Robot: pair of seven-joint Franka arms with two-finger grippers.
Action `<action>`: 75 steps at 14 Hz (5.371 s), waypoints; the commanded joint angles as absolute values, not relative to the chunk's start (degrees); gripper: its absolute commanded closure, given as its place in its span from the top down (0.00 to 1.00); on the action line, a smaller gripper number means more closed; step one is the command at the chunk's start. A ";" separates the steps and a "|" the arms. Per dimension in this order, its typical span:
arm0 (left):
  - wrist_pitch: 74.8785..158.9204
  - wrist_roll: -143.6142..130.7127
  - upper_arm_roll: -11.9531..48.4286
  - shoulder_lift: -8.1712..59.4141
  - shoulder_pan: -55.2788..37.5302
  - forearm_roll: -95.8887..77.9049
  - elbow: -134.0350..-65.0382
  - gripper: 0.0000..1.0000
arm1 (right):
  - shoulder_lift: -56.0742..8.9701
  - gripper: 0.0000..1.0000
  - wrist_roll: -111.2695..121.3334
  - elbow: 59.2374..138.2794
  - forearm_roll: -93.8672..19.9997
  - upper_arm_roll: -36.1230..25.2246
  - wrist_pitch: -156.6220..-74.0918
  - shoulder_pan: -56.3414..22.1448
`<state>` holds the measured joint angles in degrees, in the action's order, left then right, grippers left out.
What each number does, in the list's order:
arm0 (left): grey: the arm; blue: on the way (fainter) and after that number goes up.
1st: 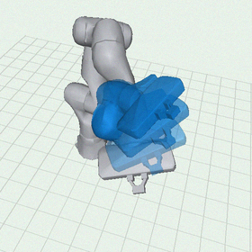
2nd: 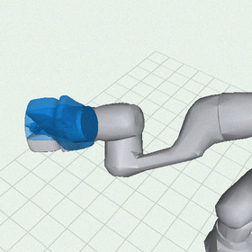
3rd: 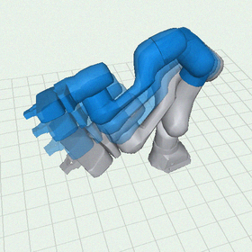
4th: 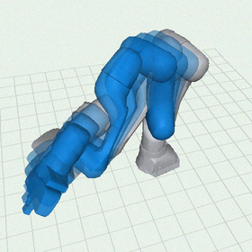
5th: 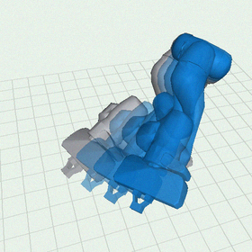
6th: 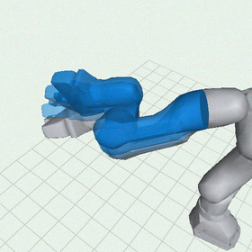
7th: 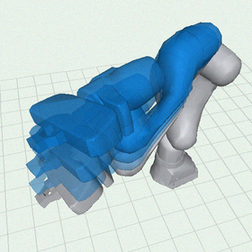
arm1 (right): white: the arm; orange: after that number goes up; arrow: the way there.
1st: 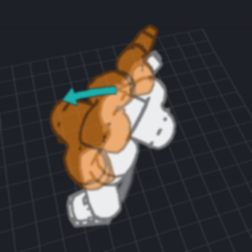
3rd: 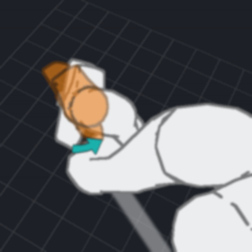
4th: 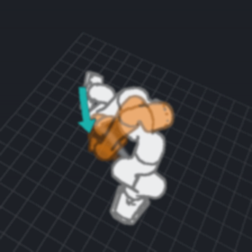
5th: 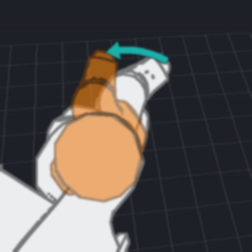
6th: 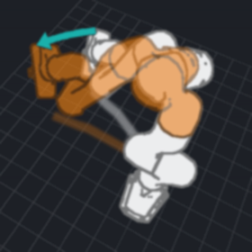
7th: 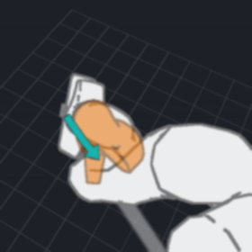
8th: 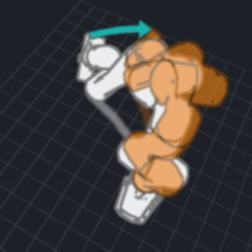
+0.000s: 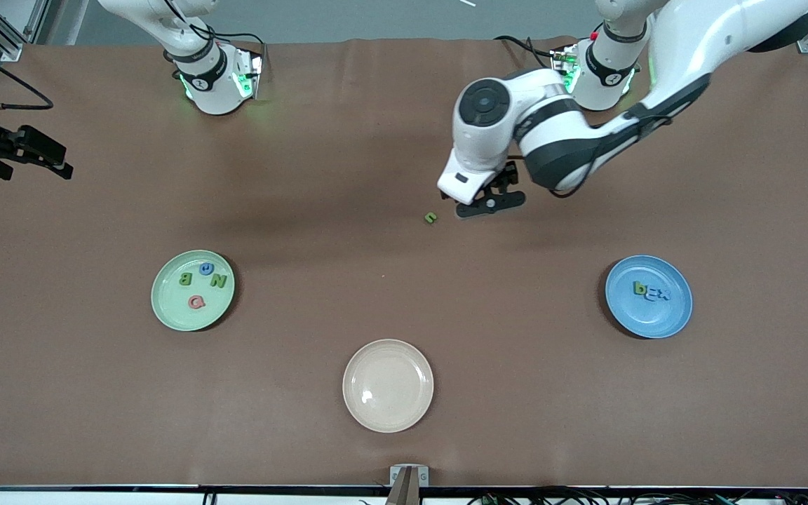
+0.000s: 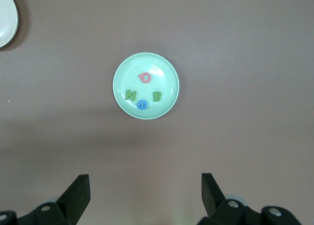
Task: Sort upper and lower case letters into plates
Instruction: 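Lower the left gripper and grasp the green u, then carry the green u to the blue plate with the left gripper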
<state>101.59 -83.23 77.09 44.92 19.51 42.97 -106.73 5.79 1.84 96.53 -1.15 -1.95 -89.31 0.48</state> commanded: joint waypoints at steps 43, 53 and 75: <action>129.99 -97.73 47.02 47.02 -7.03 43.15 -107.49 0.33 | 6.59 1.00 1.41 97.29 -0.88 -1.49 -87.89 0.35; 129.20 -100.46 48.25 43.69 -6.42 43.15 -107.31 0.04 | 6.59 1.00 0.97 97.29 -0.88 -1.49 -88.24 0.53; 127.51 -40.63 72.71 40.08 58.97 60.81 -126.03 0.01 | 6.59 1.00 1.05 97.38 -0.88 -1.58 -88.15 0.62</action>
<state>122.92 -44.82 75.74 40.25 57.43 58.45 -124.61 5.80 1.80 96.71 -1.08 -1.78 -88.23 0.49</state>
